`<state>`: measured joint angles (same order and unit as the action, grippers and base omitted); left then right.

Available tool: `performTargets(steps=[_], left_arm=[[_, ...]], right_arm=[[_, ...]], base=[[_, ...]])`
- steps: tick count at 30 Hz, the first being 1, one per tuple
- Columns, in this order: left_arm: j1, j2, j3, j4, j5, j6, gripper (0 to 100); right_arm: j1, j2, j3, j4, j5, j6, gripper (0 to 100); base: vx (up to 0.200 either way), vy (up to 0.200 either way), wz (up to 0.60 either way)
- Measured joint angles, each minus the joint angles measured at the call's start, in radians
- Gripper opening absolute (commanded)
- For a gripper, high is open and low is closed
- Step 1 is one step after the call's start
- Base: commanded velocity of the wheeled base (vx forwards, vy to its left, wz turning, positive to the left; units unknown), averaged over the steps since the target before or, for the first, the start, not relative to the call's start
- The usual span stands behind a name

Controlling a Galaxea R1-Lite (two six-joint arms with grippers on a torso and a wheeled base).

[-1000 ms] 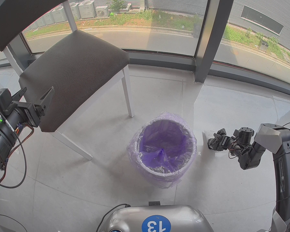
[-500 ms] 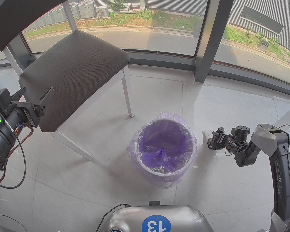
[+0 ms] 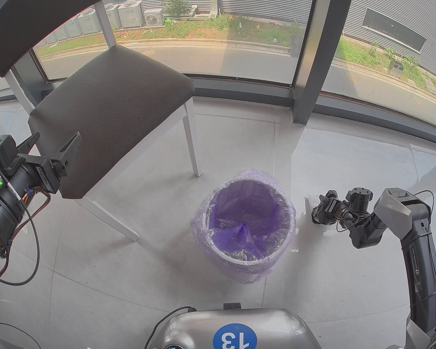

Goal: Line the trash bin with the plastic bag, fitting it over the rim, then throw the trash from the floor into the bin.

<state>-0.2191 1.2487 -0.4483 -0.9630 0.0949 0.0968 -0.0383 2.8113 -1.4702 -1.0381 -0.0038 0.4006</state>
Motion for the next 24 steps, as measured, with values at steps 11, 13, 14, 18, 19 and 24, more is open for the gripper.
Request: performTargets(steps=[11,13,14,18,19,24], left_arm=[[-0.002,-0.001,0.002,0.000,0.000,0.000,100],[-0.003,-0.002,0.003,0.000,0.000,0.000,100],[-0.003,-0.002,0.005,0.000,0.000,0.000,100],[-0.003,-0.003,0.009,0.000,0.001,0.000,100],[-0.003,-0.003,0.010,0.000,0.001,0.000,100],[-0.003,-0.004,0.016,0.000,0.001,-0.001,100]], right_arm=[[0.007,0.030,-0.093,0.086,-0.042,0.029,100],[0.007,0.038,-0.117,0.086,-0.049,0.034,100],[0.007,0.043,-0.134,0.086,-0.056,0.037,100],[0.007,0.068,-0.201,0.091,-0.104,0.043,100],[0.007,0.079,-0.223,0.098,-0.121,0.043,100],[0.013,0.109,-0.260,0.134,-0.141,0.044,100]], base=[[0.000,0.000,0.00],[0.000,0.000,0.00],[0.000,0.000,0.00],[0.000,0.000,0.00],[0.000,0.000,0.00],[0.000,0.000,0.00]])
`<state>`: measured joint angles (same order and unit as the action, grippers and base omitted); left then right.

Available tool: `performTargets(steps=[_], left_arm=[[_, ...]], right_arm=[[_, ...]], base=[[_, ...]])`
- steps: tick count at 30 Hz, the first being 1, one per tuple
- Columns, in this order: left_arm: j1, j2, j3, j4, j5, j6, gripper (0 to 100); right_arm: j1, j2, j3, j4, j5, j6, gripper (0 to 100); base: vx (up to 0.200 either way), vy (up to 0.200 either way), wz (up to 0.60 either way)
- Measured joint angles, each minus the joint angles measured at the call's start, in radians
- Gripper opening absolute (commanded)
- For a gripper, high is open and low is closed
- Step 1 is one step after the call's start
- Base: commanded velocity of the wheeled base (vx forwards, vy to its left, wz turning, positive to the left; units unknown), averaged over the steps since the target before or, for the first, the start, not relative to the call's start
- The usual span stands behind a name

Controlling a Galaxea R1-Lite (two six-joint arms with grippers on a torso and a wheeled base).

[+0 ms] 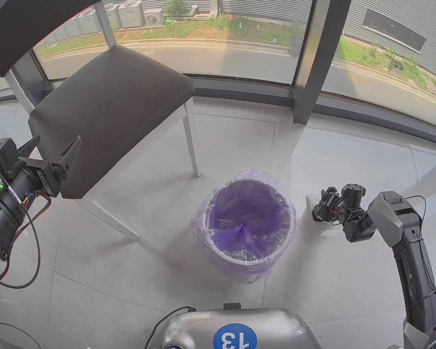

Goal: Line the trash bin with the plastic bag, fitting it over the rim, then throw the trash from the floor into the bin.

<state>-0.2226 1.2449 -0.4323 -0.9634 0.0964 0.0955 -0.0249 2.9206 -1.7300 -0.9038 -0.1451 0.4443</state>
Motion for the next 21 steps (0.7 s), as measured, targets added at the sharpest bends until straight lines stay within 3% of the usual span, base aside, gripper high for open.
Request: performTargets(steps=[16,17,21], left_arm=[[0.001,-0.017,0.013,0.000,-0.001,0.001,100],[0.001,-0.018,0.013,0.000,-0.001,0.001,100],[0.001,-0.022,0.015,0.000,-0.001,0.001,100]], right_arm=[[0.005,0.015,-0.013,0.033,-0.002,0.007,100],[0.005,0.016,-0.013,0.033,-0.002,0.007,0],[0.005,0.016,-0.013,0.032,-0.002,0.007,0]], base=[[0.000,0.000,0.00],[0.000,0.000,0.00],[0.000,0.000,0.00]])
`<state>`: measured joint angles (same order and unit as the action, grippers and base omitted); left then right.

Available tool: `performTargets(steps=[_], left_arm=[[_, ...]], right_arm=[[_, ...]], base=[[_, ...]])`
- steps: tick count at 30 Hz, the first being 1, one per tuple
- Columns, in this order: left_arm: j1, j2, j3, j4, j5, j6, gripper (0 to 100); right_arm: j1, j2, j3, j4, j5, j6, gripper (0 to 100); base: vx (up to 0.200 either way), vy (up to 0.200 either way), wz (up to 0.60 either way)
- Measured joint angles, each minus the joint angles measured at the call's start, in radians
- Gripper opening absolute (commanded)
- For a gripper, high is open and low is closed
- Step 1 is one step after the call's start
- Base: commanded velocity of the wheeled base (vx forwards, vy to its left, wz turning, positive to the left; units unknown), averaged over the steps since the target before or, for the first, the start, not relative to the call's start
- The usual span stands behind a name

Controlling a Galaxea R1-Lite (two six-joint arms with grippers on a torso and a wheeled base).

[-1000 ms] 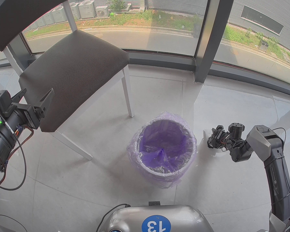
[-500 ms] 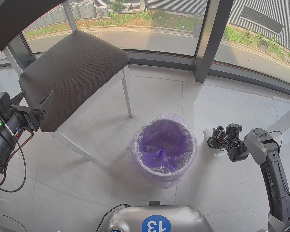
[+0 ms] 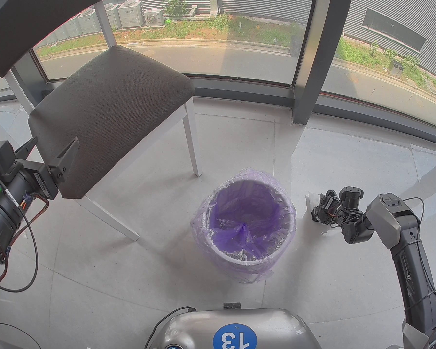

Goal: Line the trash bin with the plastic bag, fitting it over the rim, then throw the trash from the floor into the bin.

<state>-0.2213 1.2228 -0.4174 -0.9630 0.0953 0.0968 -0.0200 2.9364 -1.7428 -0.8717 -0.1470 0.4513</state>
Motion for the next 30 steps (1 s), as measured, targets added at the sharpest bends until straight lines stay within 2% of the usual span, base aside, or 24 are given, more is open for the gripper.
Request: performTargets(steps=[22,30], left_arm=[[-0.004,-0.009,0.011,0.002,-0.003,0.000,100],[-0.004,-0.009,0.019,0.003,-0.011,0.000,100]], right_arm=[[0.000,-0.002,0.005,-0.002,-0.037,0.002,0],[0.001,-0.074,0.092,-0.003,-0.027,0.054,0]], base=[[0.000,0.000,0.00],[0.000,0.000,0.00]])
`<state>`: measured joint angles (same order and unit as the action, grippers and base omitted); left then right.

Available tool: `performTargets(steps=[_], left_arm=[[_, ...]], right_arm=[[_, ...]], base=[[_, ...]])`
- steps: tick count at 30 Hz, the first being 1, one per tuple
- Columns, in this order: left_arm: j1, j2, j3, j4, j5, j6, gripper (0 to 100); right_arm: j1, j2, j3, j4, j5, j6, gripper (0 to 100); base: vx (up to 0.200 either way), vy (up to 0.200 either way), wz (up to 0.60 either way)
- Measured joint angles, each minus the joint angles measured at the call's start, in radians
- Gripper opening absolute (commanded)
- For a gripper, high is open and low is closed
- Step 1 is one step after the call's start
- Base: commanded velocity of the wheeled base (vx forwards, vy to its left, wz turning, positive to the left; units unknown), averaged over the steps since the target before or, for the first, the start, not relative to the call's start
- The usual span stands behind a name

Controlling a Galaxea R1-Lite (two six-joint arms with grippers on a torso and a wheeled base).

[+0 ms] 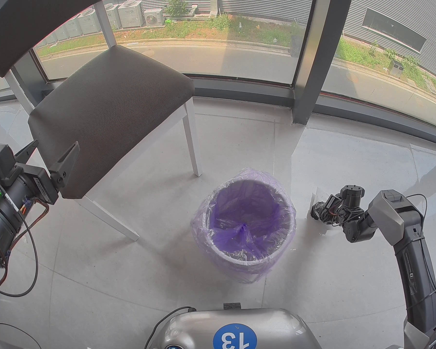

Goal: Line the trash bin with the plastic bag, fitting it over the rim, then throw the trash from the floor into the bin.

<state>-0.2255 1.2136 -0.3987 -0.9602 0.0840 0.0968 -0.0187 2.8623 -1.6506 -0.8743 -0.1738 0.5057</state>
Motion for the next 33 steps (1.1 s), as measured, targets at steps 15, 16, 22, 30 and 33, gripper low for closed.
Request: performTargets(steps=[15,16,22,30,33], left_arm=[[-0.006,-0.007,0.024,0.007,-0.025,0.024,100],[-0.006,-0.007,0.026,0.007,-0.030,0.026,100],[-0.007,-0.008,0.042,0.006,-0.048,0.033,100],[-0.007,-0.016,0.060,0.005,-0.054,0.035,100],[-0.008,-0.024,0.071,0.005,-0.057,0.035,100]], right_arm=[[-0.008,-0.191,0.125,-0.016,0.004,0.001,0],[-0.007,-0.201,0.136,-0.020,0.005,0.000,0],[0.007,-0.337,0.244,-0.075,0.027,-0.001,0],[0.057,-0.509,0.383,-0.148,0.036,-0.004,0],[0.089,-0.573,0.439,-0.177,0.037,-0.010,0]], base=[[0.000,0.000,0.00],[0.000,0.000,0.00],[0.000,0.000,0.00],[0.000,0.000,0.00],[0.000,0.000,0.00]])
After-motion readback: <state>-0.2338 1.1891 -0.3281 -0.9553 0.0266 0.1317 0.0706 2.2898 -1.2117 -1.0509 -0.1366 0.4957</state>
